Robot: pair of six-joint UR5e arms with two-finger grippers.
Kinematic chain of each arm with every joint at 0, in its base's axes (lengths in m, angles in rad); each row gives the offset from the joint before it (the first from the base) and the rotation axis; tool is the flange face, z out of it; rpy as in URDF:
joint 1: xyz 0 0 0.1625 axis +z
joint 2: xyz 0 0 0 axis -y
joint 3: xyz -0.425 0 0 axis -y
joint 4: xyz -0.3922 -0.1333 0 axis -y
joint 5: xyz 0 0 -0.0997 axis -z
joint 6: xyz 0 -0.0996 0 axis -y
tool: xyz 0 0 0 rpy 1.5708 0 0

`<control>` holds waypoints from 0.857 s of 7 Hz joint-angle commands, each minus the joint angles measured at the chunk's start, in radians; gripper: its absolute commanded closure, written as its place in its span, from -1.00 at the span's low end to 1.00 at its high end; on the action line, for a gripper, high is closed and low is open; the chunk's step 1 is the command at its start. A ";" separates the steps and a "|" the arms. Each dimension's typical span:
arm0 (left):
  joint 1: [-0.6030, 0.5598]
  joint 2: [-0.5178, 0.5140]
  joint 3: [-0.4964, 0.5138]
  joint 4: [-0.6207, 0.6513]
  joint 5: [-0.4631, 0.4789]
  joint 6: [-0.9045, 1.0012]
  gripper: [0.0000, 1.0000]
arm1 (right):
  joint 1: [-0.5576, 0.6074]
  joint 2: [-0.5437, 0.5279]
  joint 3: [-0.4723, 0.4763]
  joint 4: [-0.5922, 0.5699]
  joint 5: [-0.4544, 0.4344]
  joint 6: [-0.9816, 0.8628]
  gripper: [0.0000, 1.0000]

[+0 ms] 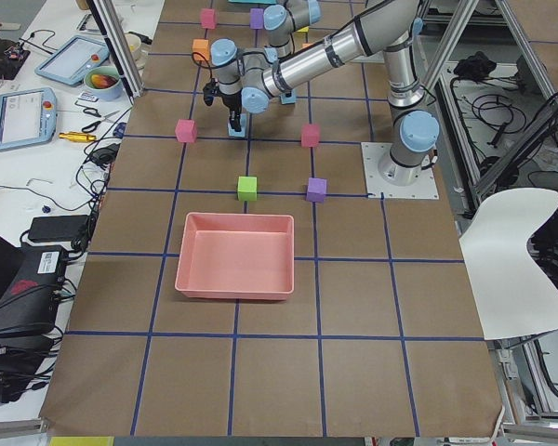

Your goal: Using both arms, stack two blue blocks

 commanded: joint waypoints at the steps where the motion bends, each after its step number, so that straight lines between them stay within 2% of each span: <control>1: -0.061 0.067 -0.007 -0.052 -0.009 0.000 0.93 | -0.017 -0.013 -0.012 0.008 -0.004 -0.006 -1.00; 2: -0.072 0.083 -0.020 -0.055 -0.010 0.000 0.93 | -0.057 -0.081 -0.022 0.031 0.000 -0.018 -1.00; 4: -0.086 0.121 -0.064 -0.064 -0.019 -0.014 0.93 | -0.163 -0.282 -0.064 0.213 0.003 -0.087 -1.00; 6: -0.172 0.133 -0.087 -0.060 -0.046 -0.139 0.97 | -0.314 -0.353 -0.190 0.434 -0.001 -0.197 -1.00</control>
